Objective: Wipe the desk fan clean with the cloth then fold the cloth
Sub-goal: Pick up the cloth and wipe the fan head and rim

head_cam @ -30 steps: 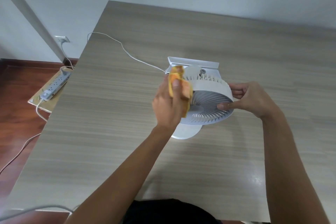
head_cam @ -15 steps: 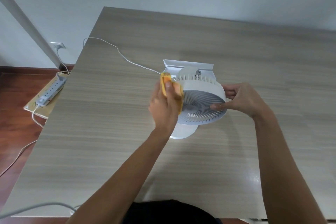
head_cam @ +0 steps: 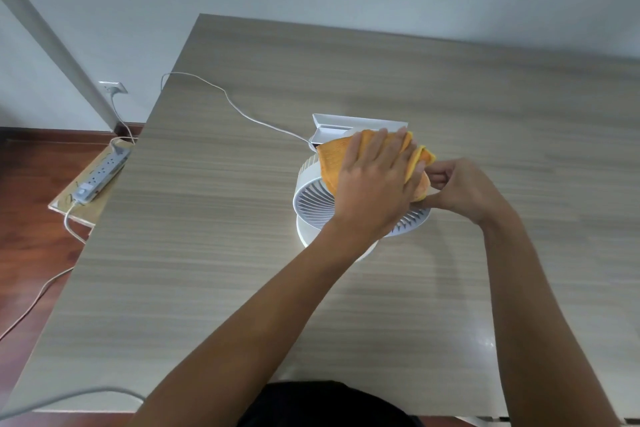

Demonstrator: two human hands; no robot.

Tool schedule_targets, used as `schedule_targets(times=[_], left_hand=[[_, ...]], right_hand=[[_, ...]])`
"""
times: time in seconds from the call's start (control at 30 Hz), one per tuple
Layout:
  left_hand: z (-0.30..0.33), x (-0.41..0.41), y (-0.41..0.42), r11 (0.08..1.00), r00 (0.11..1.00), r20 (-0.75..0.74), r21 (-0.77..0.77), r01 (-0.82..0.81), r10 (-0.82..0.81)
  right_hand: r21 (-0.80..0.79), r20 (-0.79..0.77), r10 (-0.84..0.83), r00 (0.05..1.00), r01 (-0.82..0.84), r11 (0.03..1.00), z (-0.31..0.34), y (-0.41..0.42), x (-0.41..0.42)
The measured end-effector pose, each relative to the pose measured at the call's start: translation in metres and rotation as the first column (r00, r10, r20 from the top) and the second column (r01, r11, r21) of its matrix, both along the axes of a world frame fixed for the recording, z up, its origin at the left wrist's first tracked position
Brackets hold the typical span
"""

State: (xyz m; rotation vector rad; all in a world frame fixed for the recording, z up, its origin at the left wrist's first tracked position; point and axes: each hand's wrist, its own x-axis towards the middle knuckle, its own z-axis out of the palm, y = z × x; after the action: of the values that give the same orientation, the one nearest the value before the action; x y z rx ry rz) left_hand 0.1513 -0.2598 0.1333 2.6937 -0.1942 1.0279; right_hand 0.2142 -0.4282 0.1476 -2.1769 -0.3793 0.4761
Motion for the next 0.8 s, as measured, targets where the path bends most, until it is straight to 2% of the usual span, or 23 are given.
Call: schedule_targets(times=[0.1,0.17,0.27,0.33,0.37,0.4,0.47,0.53,0.6,0.67,0.8], left_hand=[[-0.002,-0.003,0.014,0.992,0.997,0.059,-0.117,-0.050,0.057],[-0.004,-0.008,0.027,0.957,0.995,0.029,-0.276,-0.088,0.100],[-0.010,-0.016,0.048,0.819,0.994,-0.069,-0.563,-0.108,0.083],[-0.017,-0.021,0.057,0.719,0.990,-0.125,-0.682,-0.134,0.065],[-0.023,-0.022,0.059,0.641,0.983,-0.169,-0.747,-0.179,0.078],[-0.029,-0.023,0.061,0.525,0.972,-0.219,-0.819,-0.231,0.086],[-0.042,-0.027,0.064,0.213,0.951,-0.307,-0.926,-0.310,0.048],[-0.052,-0.030,0.064,-0.045,0.941,-0.338,-0.940,-0.338,-0.003],[-0.059,-0.032,0.064,-0.216,0.933,-0.359,-0.908,-0.358,-0.035],[-0.066,-0.036,0.062,-0.333,0.917,-0.391,-0.857,-0.393,-0.078],[-0.085,-0.048,0.055,-0.395,0.889,-0.423,-0.797,-0.457,-0.175]], right_hand=[[0.034,0.021,0.020,1.000,-0.020,0.999,0.010,0.005,-0.005],[0.042,0.023,0.020,1.000,-0.021,0.999,0.012,0.005,-0.006],[0.045,0.014,0.004,1.000,-0.004,0.999,0.013,0.007,-0.007],[0.041,0.022,-0.007,1.000,0.006,0.999,0.013,0.012,-0.007],[0.044,0.022,-0.013,1.000,0.012,0.999,0.013,0.013,-0.008],[0.050,0.017,-0.020,1.000,0.019,0.999,0.014,0.012,-0.009],[0.062,0.013,-0.031,0.999,0.030,0.998,0.014,0.010,-0.011],[0.062,0.024,-0.024,0.999,0.022,0.998,0.014,0.010,-0.012],[0.065,0.028,-0.016,0.999,0.014,0.998,0.013,0.011,-0.012],[0.072,0.020,-0.014,1.000,0.012,0.997,0.013,0.012,-0.012],[0.067,0.027,-0.002,1.000,0.000,0.998,0.013,0.006,-0.012]])
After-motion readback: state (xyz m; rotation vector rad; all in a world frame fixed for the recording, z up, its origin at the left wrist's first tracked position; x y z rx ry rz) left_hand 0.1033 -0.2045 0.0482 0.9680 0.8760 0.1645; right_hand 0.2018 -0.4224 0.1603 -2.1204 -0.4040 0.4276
